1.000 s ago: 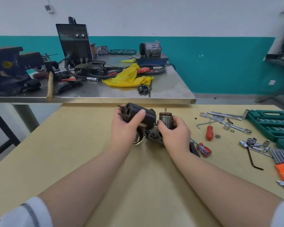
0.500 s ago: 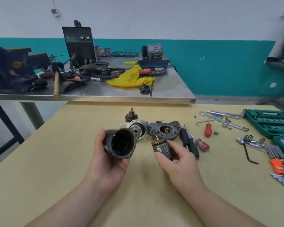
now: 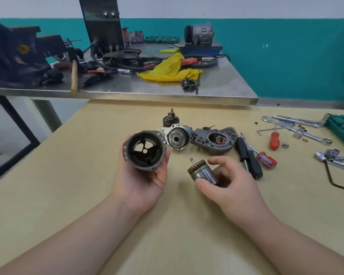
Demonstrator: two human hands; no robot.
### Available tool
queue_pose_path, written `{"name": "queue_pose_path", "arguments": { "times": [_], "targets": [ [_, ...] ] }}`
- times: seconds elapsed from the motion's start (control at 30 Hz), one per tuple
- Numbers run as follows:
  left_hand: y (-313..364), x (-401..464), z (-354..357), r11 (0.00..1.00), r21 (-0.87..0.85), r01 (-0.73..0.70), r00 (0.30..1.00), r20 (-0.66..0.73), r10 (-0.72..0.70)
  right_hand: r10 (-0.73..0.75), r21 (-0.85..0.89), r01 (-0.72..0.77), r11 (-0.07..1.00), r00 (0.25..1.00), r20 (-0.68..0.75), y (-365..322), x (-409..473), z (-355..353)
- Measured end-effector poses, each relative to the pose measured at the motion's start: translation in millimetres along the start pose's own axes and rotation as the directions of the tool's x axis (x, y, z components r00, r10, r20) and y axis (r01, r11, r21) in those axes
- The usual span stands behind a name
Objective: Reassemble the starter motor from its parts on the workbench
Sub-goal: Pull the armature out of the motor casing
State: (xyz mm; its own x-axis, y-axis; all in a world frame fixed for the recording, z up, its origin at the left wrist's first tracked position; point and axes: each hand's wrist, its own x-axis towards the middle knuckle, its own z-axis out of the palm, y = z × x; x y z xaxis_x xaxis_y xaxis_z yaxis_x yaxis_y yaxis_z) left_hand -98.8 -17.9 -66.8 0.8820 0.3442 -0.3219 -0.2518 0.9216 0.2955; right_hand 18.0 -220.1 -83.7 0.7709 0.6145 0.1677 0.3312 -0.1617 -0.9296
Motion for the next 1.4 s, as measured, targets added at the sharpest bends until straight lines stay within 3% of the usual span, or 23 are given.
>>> {"name": "queue_pose_path", "arguments": {
  "times": [0.1, 0.27, 0.47, 0.63, 0.97, 1.17, 1.27, 1.4],
  "targets": [
    [-0.4, -0.2, -2.1, 0.998, 0.07, 0.01, 1.0, -0.01, -0.009, -0.03, -0.051, 0.029, 0.998, 0.999, -0.011, -4.9, -4.9, -0.6],
    [-8.0, -0.2, 6.5, 0.975, 0.2, -0.094, 0.995, 0.006, 0.095, -0.168, -0.054, 0.161, 0.985, 0.97, -0.176, -14.8, -11.6, -5.9],
    [-20.3, -1.0, 8.5, 0.893, 0.414, -0.175, 0.983, 0.016, 0.185, -0.202, -0.103, 0.19, 0.976, 0.971, -0.126, -16.2, -15.1, -6.0],
    [-24.7, -4.3, 6.7, 0.847, 0.494, -0.197, 0.979, 0.058, 0.194, -0.252, -0.17, 0.233, 0.958, 0.963, -0.1, -14.1, -15.0, -3.9],
    [-37.9, -9.6, 8.1, 0.803, 0.575, -0.158, 0.987, 0.066, 0.147, -0.276, -0.125, 0.26, 0.958, 0.952, -0.134, -14.1, -13.1, -4.0],
    [-37.9, -9.6, 11.6, 0.873, 0.472, -0.12, 0.99, -0.008, 0.141, -0.264, -0.108, 0.249, 0.962, 0.953, -0.151, -15.2, -14.0, -5.5],
    [-39.0, -10.5, 13.0, 0.864, 0.489, -0.118, 0.992, 0.02, 0.124, -0.313, -0.125, 0.294, 0.948, 0.934, -0.171, -16.9, -15.5, -3.0],
    [-41.5, -12.8, 14.5, 0.881, 0.47, -0.053, 0.998, -0.006, 0.063, -0.473, -0.219, 0.43, 0.876, 0.857, -0.207, -18.0, -15.8, -2.5]
  ]
}}
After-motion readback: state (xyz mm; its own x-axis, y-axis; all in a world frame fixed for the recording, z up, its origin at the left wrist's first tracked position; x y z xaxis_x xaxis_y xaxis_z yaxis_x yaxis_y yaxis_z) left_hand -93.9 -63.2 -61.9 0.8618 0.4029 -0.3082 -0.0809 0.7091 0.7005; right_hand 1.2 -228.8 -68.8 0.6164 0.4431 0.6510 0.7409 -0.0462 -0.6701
